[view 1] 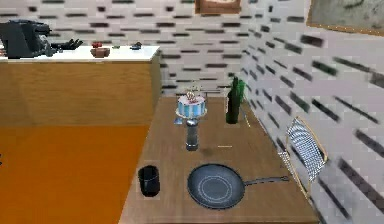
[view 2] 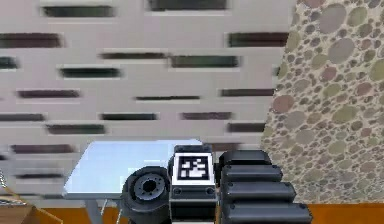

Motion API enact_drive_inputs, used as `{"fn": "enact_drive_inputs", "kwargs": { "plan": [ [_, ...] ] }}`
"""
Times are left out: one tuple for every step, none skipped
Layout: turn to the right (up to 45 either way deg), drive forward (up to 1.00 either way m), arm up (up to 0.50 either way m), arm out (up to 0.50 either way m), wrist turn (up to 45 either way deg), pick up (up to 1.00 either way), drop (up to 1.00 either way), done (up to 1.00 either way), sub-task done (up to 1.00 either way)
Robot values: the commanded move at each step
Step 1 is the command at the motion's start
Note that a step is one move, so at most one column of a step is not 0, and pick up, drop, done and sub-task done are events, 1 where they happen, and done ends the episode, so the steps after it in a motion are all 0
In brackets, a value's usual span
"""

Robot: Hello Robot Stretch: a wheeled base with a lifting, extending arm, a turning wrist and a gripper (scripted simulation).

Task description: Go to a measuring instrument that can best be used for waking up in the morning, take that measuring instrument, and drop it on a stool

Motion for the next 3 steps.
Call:
{"fn": "enact_drive_inputs", "kwargs": {
  "plan": [
    [45.0,0.0,0.0,0.0,0.0,0.0,0.0,0.0,0.0],
    [30.0,0.0,0.0,0.0,0.0,0.0,0.0,0.0,0.0],
    [-45.0,0.0,0.0,0.0,0.0,0.0,0.0,0.0,0.0]
  ]
}}
